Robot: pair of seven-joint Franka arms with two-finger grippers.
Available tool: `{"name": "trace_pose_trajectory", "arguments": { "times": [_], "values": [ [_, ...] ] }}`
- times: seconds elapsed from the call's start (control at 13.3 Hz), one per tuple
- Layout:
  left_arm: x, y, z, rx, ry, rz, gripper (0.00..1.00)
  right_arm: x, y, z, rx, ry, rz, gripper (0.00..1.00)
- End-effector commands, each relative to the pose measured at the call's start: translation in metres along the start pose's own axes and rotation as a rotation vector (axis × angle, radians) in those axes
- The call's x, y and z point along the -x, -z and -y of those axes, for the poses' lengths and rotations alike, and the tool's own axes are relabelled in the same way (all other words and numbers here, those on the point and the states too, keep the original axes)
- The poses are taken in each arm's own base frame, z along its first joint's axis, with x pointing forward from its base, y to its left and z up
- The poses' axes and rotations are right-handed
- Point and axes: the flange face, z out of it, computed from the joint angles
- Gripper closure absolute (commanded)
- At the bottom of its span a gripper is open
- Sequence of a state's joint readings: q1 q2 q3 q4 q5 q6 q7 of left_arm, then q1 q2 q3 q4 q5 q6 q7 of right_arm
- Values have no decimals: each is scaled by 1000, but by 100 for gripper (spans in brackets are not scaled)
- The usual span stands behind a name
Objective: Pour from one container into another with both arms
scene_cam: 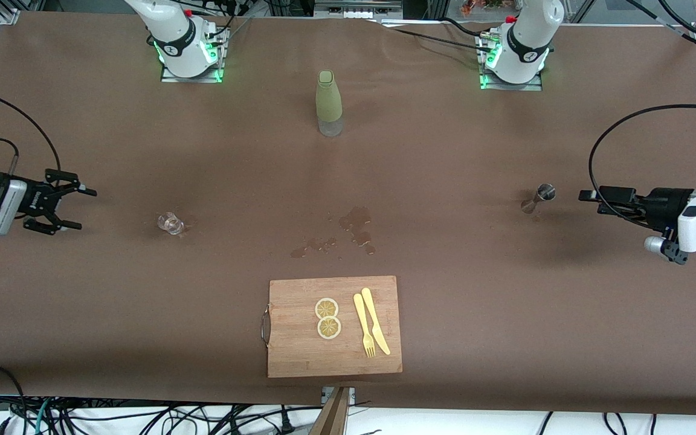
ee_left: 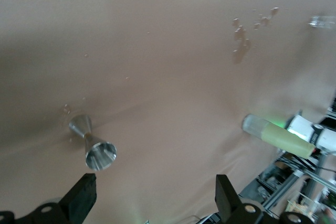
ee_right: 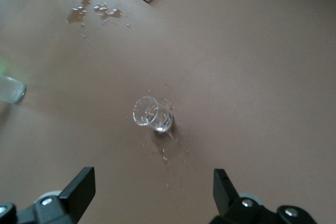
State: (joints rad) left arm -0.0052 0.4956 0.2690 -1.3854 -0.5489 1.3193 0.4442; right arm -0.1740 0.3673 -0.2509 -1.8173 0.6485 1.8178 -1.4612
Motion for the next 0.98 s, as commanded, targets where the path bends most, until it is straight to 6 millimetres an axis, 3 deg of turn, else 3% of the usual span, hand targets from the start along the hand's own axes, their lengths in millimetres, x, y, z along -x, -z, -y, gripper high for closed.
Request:
{"name": "trace_pose_trajectory", "arguments": {
  "times": [0.0,0.23,0.45,0.68,0.9],
  "values": [
    [9,23,-49,-151,18,-6,0,-21,35,38,107,-210,117,0],
    [24,46,-90,-348,-78,8,0,-46,53,68,212,-346,214,0],
    [38,72,-109,-475,-190,-11,0,-62,73,102,323,-434,337,0],
    [55,102,-130,-527,-153,-93,0,-102,95,147,413,-563,426,0],
    [63,107,-150,-541,3,-157,0,-140,112,193,486,-711,497,0]
  ]
}}
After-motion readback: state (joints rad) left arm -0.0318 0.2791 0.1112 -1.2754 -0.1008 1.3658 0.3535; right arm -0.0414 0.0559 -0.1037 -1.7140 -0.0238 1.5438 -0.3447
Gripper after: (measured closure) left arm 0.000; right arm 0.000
